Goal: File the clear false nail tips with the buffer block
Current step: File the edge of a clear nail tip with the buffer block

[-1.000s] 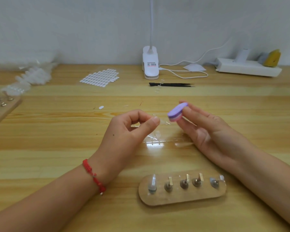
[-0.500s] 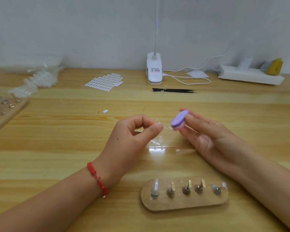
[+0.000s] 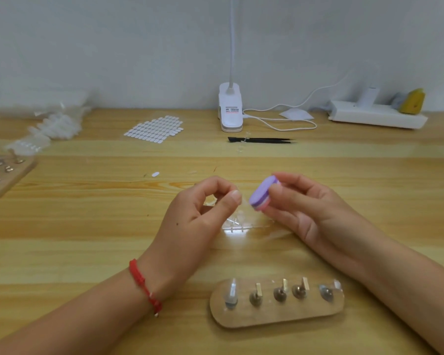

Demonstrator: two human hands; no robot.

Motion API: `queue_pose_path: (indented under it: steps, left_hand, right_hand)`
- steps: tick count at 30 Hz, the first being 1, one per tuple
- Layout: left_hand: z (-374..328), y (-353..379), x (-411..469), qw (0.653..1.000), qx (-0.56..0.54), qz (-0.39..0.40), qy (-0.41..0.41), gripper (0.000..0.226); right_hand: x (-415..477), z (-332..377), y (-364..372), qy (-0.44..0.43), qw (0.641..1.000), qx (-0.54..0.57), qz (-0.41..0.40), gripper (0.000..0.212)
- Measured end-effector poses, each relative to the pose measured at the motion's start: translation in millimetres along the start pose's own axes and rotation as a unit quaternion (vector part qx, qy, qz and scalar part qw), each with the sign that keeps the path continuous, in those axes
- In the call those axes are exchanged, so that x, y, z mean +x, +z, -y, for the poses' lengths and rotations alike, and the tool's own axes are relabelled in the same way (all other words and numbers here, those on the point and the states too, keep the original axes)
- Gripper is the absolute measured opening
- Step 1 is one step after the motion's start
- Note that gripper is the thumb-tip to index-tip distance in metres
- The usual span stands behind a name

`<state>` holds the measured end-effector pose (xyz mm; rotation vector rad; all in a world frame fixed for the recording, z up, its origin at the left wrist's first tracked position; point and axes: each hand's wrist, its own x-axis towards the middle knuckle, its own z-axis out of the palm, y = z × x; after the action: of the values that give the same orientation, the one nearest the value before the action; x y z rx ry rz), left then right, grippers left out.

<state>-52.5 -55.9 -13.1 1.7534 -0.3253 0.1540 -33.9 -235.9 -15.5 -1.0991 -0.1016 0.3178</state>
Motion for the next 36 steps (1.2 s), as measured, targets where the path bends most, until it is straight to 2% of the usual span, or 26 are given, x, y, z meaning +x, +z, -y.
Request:
queue_pose_path:
  steps: [3,6,9,13,17,20,24,27,31,34,36]
  left_hand:
    - [0.3,0.5,0.6,1.0,0.002,0.003,0.002,0.022]
    - [0.9,0.9,-0.1,1.0,0.009,0.004,0.0,0.021]
    - [0.8,0.5,-0.6,1.0,0.007,-0.009,0.005,0.02]
    - [0.8,1.9,-1.2,1.0,0.012,-0.004,0.006,0.019]
    - [3.0,0.9,-0.8,1.0,0.007,-0.013,0.005,0.018]
    - [4.0,1.2,-0.1,1.0,0.002,-0.015,0.007,0.019]
    - [3.9,0.3,1.1,0.999,0.0,-0.032,0.014,0.018]
    - [2.7,1.9,-0.3,1.0,0.012,-0.012,0.011,0.017]
    - [1.8,1.1,-0.7,1.0,0.007,-0.028,0.008,0.017]
    - [0.4,1.6,-1.0,1.0,0.003,-0.017,0.004,0.016]
    - [0.7,1.5,-1.1,1.0,0.001,-0.021,0.003,0.015]
  right_hand:
    - [-1.7,-1.6,5.1,-0.001,0.997,-0.072,0.031,0.023]
    - [0.0,0.7,0.0,-0.006,1.0,-0.007,0.0,0.018]
    - [-0.9,0.4,3.9,0.006,0.997,-0.074,0.038,0.021]
    - [-0.8,1.5,0.8,-0.002,1.0,-0.006,0.009,0.018]
    - [-1.9,0.2,4.0,0.013,0.998,-0.055,0.034,0.02]
    - [0.7,2.7,0.7,0.005,0.999,0.031,-0.007,0.019]
    - [-1.8,0.4,5.8,0.016,0.998,-0.048,0.035,0.022]
    - [0.5,2.2,0.8,0.007,1.0,0.029,-0.008,0.019]
    - [-2.0,-0.2,6.0,0.019,0.997,-0.065,0.034,0.027]
    - [0.9,-0.2,0.6,0.004,1.0,0.013,-0.018,0.027]
    - [-0.8,0.2,1.7,0.006,1.0,-0.011,-0.01,0.027]
